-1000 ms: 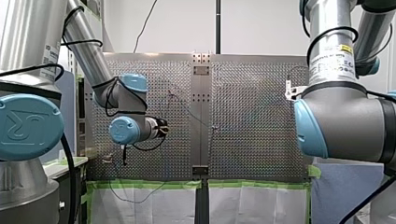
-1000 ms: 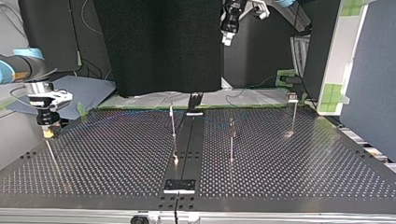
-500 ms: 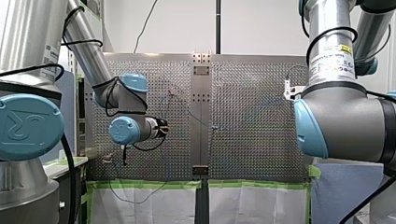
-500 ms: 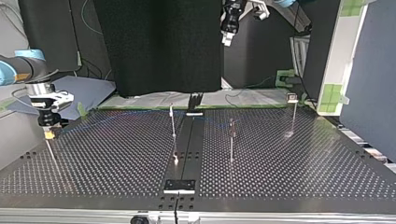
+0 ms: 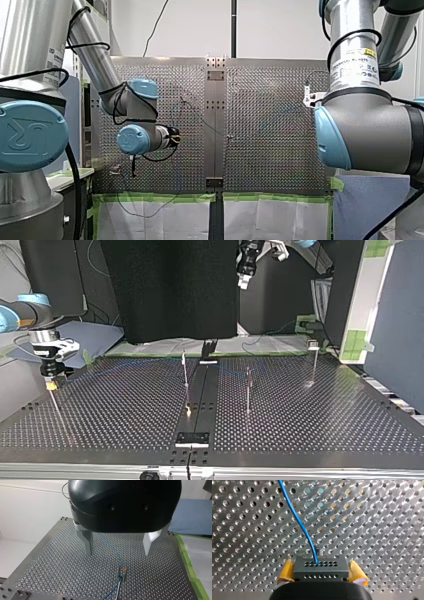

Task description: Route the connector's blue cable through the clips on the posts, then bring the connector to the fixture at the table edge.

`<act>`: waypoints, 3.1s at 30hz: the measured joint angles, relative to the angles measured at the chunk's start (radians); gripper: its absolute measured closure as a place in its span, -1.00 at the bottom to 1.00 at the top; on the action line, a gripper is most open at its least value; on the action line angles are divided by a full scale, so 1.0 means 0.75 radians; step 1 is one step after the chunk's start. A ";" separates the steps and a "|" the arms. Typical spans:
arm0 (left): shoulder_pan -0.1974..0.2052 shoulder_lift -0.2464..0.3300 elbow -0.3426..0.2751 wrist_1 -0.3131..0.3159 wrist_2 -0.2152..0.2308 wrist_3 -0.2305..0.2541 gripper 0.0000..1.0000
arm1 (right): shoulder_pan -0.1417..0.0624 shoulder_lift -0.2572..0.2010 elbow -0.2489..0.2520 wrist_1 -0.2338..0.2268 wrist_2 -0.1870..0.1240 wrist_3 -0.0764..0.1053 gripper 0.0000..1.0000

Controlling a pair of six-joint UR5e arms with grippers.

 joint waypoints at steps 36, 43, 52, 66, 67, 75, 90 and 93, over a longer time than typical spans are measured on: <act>0.000 0.000 -0.001 -0.002 0.002 0.000 -0.99 | 0.004 0.000 0.000 0.002 0.062 0.000 -0.97; 0.000 0.000 -0.002 -0.002 0.001 0.000 -0.99 | 0.005 0.000 0.000 0.006 0.088 0.000 -0.97; 0.000 0.000 -0.001 -0.002 0.001 0.000 -0.99 | 0.004 0.000 0.000 0.006 0.146 0.006 -0.97; 0.000 0.000 -0.001 -0.002 0.000 0.000 -0.99 | -0.003 0.000 0.000 0.016 0.278 0.036 -0.97; 0.000 0.000 -0.001 -0.002 0.000 0.000 -0.99 | -0.003 0.000 0.000 0.017 0.289 0.037 -0.97; 0.000 0.000 -0.001 -0.002 0.000 0.000 -0.99 | -0.004 0.000 0.001 0.070 0.385 0.049 -0.97; 0.000 0.000 0.000 0.008 0.002 0.000 -0.99 | 0.025 -0.051 0.100 0.095 0.556 0.050 -0.97; 0.000 0.000 -0.001 0.013 0.003 0.000 -0.99 | 0.039 -0.083 0.133 0.063 0.589 0.049 -0.97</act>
